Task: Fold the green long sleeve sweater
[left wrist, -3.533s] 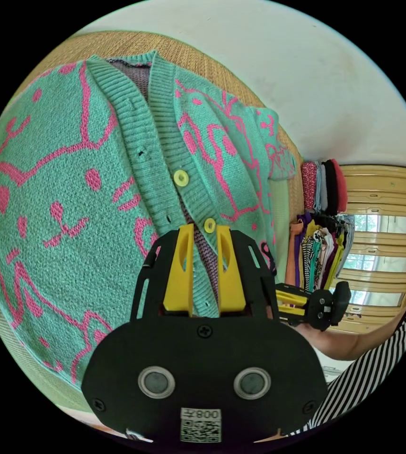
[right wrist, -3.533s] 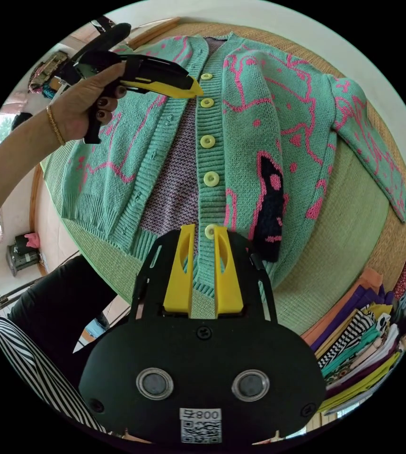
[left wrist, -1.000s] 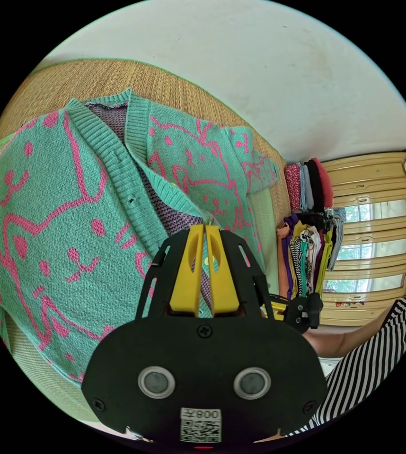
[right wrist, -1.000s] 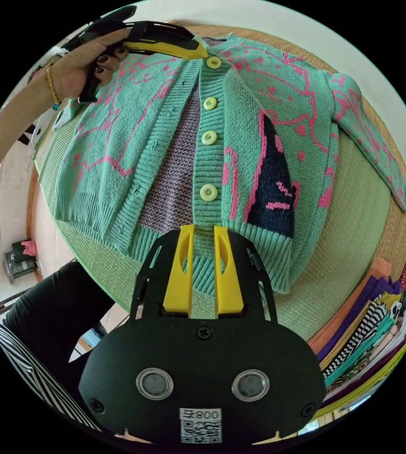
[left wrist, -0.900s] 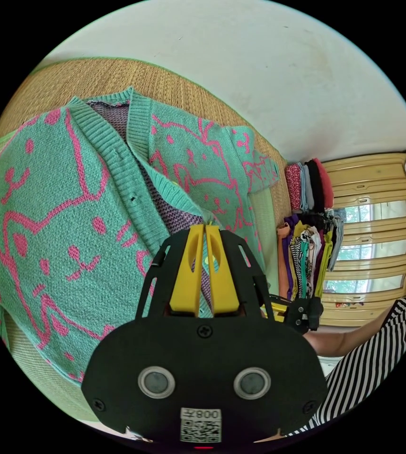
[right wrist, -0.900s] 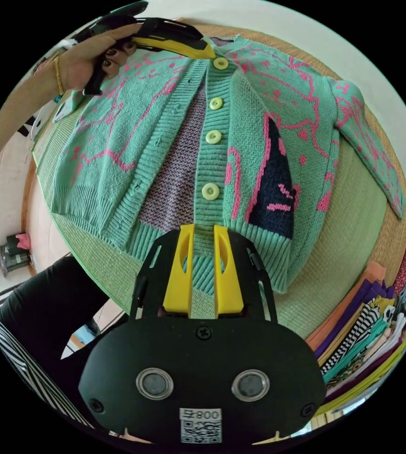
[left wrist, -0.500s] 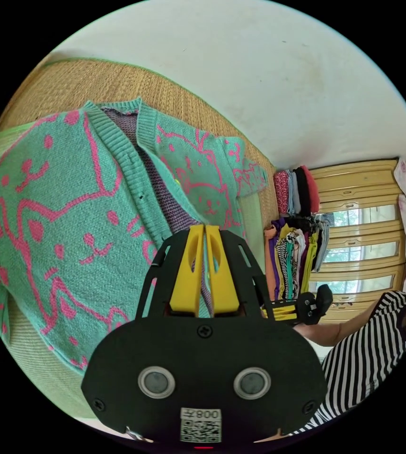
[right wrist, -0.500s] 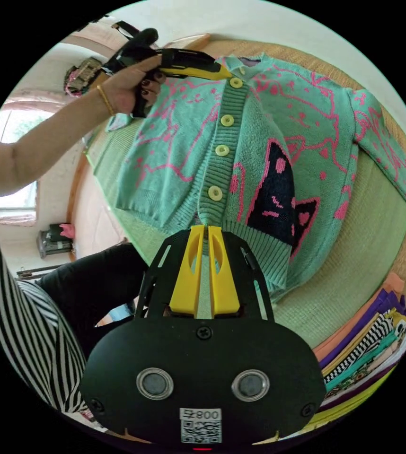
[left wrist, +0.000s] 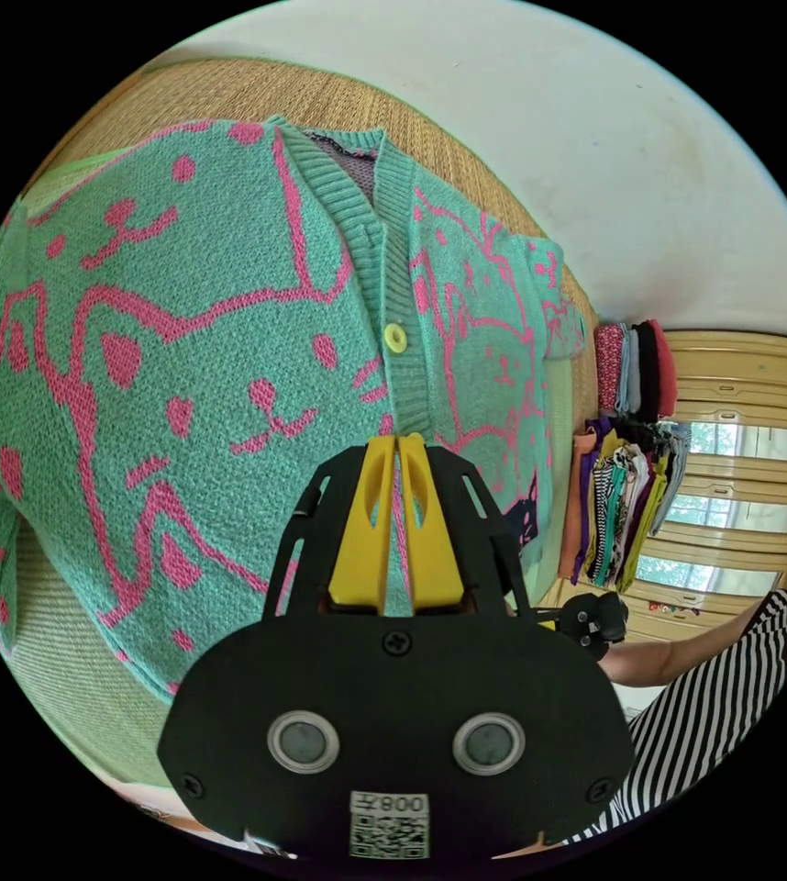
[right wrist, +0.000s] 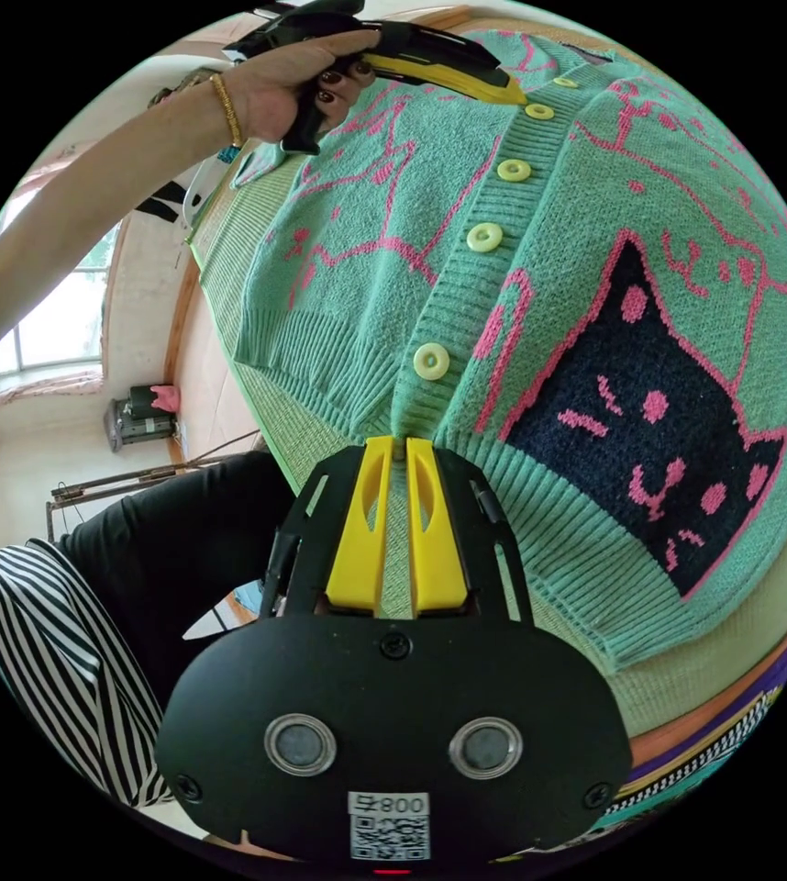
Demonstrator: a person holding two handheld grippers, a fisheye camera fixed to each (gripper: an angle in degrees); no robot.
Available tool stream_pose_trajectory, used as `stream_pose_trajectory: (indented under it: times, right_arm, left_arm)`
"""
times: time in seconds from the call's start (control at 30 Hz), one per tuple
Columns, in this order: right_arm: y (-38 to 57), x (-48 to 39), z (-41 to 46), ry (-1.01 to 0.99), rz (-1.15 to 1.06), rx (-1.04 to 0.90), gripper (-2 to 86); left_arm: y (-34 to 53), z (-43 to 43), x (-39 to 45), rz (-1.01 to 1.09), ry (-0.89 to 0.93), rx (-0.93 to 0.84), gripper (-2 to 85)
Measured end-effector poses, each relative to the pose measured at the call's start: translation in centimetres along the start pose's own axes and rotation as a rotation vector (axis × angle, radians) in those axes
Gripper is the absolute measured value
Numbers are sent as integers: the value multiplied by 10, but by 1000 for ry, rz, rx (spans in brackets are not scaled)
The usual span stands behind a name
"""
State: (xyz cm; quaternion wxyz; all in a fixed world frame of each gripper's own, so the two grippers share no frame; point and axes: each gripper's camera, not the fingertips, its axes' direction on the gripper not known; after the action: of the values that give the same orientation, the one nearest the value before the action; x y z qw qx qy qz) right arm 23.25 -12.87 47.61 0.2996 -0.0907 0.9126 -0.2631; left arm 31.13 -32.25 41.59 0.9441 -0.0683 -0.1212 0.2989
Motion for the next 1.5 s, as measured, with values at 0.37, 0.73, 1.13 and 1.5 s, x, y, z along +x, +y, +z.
stream_pose_trajectory:
  times: [0.37, 0.73, 1.13, 1.5]
  right_arm:
    - [1, 26, -2, -131, 38, 9, 71]
    - [8, 45, -13, -126, 91, 30, 66]
    - [60, 83, -36, -182, 346, 184, 59]
    - [88, 82, -29, -372, 374, 199, 8]
  left_arm:
    - [1, -16, 0, -1, -46, 68, 3]
    - [-65, 22, 32, 122, -86, 70, 2]
    - [-75, 49, 31, 152, -200, -13, 0]
    - [-86, 55, 43, 172, -242, 3, 1]
